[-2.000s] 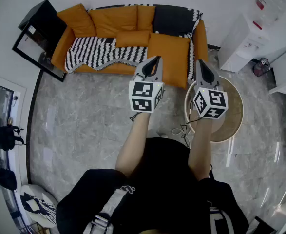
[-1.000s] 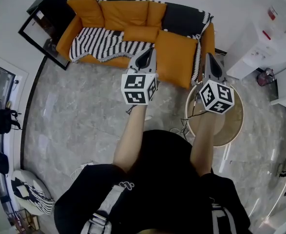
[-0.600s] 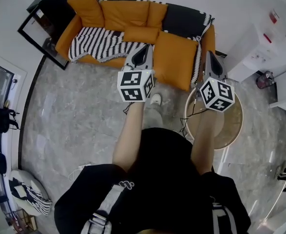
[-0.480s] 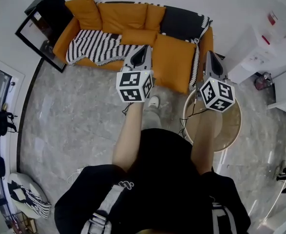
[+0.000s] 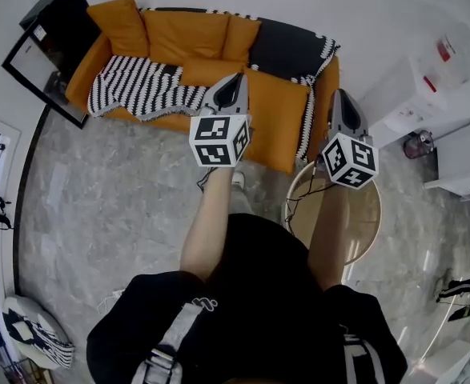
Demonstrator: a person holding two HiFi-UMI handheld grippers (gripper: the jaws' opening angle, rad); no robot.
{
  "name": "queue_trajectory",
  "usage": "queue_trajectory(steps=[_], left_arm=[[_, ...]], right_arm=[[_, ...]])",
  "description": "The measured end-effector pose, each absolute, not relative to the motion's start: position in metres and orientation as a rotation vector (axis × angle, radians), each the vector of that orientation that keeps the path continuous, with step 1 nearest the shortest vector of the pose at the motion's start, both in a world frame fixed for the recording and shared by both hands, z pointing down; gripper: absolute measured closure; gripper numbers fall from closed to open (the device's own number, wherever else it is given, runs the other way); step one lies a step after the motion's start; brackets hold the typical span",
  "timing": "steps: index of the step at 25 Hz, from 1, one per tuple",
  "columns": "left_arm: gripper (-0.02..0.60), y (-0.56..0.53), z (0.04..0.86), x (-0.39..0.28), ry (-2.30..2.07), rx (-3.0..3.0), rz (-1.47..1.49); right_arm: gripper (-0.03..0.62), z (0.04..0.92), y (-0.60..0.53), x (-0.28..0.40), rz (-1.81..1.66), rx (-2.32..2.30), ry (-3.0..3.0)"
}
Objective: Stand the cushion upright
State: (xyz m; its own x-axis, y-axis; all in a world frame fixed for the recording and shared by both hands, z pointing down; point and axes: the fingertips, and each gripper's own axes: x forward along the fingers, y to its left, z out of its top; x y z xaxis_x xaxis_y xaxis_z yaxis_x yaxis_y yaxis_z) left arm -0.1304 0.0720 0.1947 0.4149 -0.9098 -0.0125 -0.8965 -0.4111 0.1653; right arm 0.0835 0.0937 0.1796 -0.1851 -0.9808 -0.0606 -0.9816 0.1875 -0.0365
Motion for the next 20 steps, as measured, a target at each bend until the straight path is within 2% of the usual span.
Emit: queue_trajectory(steps=[11,20], left_arm=[[0.569,-0.065,0.212,-0.103,-1.516,2.571,-0.023],[0.569,-0.168,0.244,-0.093,-1.411,2.567,0.055]], right_arm=[[0.582,0.197,-0.02,0.117,-0.062,-2.09,2.206],[0.582,0.231,-0.113,0.12,-0.155,-2.174,2.178]])
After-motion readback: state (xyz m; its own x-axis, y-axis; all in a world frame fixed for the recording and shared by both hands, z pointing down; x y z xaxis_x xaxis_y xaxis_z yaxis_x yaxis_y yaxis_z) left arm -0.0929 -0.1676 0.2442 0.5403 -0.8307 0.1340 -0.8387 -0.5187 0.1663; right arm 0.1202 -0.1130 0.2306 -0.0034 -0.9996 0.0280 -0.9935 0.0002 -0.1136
